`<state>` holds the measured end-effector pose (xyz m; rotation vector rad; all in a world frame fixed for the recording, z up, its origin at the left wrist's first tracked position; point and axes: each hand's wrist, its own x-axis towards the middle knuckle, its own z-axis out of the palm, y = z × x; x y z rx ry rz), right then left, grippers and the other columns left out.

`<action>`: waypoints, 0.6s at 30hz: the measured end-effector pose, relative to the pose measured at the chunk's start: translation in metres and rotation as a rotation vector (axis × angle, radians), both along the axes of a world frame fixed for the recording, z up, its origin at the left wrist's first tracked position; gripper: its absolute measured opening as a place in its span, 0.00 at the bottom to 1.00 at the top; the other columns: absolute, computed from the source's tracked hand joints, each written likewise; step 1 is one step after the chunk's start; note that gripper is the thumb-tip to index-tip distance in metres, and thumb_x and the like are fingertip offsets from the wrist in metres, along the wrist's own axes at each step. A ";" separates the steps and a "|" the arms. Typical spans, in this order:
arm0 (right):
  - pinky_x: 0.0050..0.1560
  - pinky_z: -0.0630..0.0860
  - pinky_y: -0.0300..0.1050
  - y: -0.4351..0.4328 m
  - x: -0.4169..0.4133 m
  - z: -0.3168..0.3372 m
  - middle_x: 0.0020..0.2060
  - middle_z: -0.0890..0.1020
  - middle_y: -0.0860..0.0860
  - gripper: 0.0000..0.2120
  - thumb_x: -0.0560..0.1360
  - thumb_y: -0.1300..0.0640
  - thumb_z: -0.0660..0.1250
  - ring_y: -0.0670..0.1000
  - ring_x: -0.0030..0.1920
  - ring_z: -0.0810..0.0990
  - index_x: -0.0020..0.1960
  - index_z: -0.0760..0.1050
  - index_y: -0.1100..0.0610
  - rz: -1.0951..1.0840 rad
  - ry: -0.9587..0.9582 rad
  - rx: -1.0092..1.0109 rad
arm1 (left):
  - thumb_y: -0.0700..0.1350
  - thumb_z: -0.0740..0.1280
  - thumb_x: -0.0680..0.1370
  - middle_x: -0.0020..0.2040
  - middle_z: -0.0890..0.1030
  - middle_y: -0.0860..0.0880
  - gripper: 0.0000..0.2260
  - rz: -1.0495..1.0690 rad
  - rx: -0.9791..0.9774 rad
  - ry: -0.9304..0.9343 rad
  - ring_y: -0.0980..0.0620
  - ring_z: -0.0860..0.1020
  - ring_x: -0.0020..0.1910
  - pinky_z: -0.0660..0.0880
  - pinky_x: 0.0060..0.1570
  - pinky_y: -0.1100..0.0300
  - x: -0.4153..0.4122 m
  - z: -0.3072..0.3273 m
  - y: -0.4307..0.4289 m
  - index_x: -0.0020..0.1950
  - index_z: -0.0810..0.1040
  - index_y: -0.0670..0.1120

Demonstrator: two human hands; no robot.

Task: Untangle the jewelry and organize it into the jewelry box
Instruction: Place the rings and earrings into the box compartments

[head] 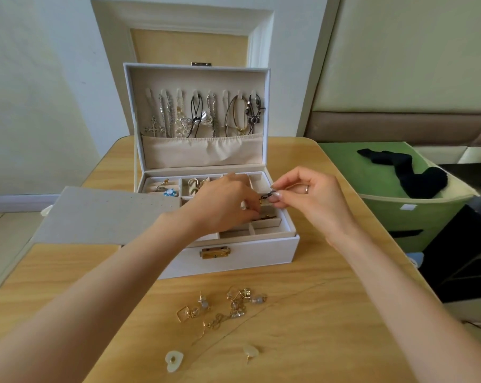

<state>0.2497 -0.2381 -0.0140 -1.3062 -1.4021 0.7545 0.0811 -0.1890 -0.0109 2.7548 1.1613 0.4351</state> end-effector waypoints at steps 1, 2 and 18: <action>0.37 0.76 0.33 0.000 0.000 -0.001 0.36 0.84 0.55 0.07 0.70 0.72 0.69 0.44 0.35 0.82 0.41 0.79 0.61 -0.009 -0.043 0.019 | 0.50 0.69 0.75 0.45 0.71 0.55 0.07 0.000 -0.019 -0.046 0.56 0.69 0.43 0.70 0.44 0.58 -0.002 0.000 -0.001 0.50 0.83 0.52; 0.38 0.75 0.32 0.000 -0.001 -0.002 0.36 0.83 0.52 0.07 0.69 0.70 0.71 0.42 0.35 0.79 0.40 0.80 0.59 -0.021 -0.108 0.039 | 0.49 0.69 0.75 0.44 0.71 0.55 0.06 0.006 -0.029 -0.105 0.56 0.70 0.41 0.71 0.44 0.57 -0.005 -0.001 -0.002 0.49 0.83 0.51; 0.36 0.69 0.33 0.001 -0.013 -0.016 0.29 0.79 0.41 0.03 0.68 0.63 0.74 0.37 0.30 0.74 0.39 0.82 0.56 -0.191 -0.289 0.089 | 0.37 0.68 0.74 0.39 0.74 0.58 0.04 0.240 0.016 -0.594 0.60 0.74 0.33 0.67 0.33 0.74 -0.087 -0.017 -0.073 0.43 0.79 0.45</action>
